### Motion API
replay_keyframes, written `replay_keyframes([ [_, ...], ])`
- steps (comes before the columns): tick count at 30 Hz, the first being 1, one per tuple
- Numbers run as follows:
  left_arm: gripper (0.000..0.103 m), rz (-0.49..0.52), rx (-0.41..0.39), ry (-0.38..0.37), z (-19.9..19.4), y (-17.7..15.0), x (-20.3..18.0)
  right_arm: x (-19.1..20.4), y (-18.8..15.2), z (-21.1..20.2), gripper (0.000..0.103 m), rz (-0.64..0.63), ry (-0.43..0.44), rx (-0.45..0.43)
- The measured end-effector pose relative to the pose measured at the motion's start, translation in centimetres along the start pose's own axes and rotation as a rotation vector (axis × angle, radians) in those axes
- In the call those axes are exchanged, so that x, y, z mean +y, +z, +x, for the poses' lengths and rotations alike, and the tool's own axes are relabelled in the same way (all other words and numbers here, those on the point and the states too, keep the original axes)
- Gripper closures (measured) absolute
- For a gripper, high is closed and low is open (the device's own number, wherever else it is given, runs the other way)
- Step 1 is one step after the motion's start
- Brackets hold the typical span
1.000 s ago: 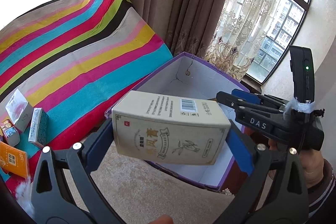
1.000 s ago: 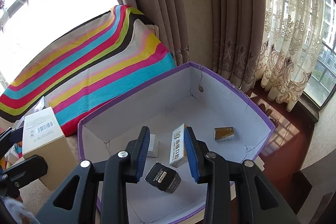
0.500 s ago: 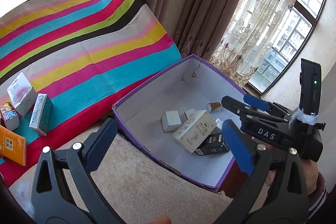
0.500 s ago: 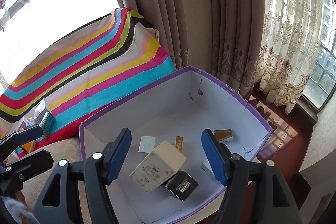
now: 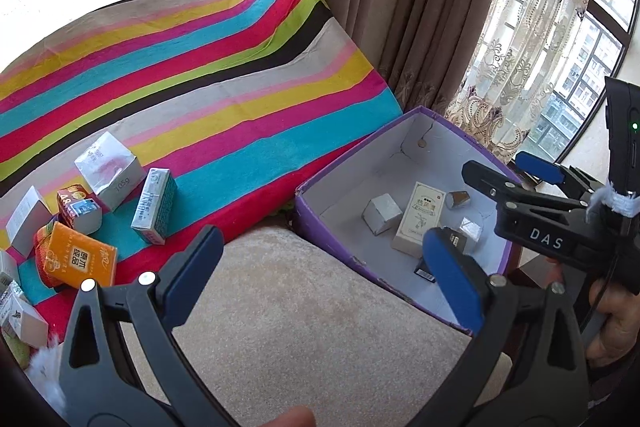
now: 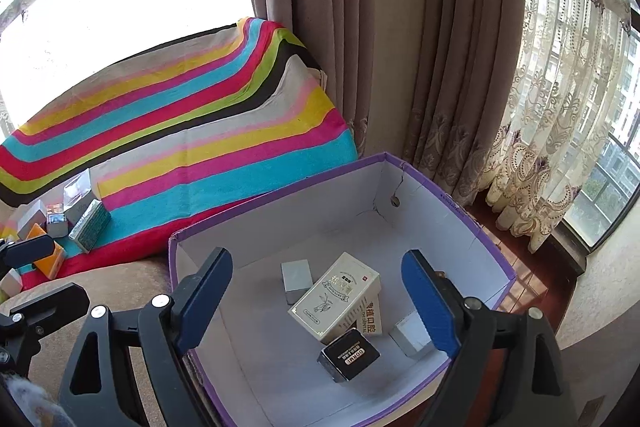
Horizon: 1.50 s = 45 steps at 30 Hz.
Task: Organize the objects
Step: 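Bring both open tools back to the box pile, then grasp the white red-blue printed box with the left tool while the right grasps a light blue box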
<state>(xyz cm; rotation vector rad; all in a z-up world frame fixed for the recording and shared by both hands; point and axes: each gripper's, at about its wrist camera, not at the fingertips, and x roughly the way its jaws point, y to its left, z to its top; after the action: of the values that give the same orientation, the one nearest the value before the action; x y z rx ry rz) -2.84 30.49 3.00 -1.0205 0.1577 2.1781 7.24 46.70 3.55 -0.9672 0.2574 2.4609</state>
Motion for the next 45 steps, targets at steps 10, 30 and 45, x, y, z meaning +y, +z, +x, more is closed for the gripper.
replay_keyframes([
  [10,0.002,-0.107,-0.035,0.059,-2.0,-0.9,3.7,5.4,0.6,-1.9,0.000,-0.162,0.012,-0.088],
  [30,0.002,-0.475,-0.117,0.298,-10.9,-7.3,21.8,16.4,0.5,1.2,0.000,-0.267,0.339,0.042],
  [45,0.002,-0.671,-0.012,0.439,-10.9,-9.3,33.3,23.8,1.1,5.8,0.000,-0.528,0.428,0.136],
])
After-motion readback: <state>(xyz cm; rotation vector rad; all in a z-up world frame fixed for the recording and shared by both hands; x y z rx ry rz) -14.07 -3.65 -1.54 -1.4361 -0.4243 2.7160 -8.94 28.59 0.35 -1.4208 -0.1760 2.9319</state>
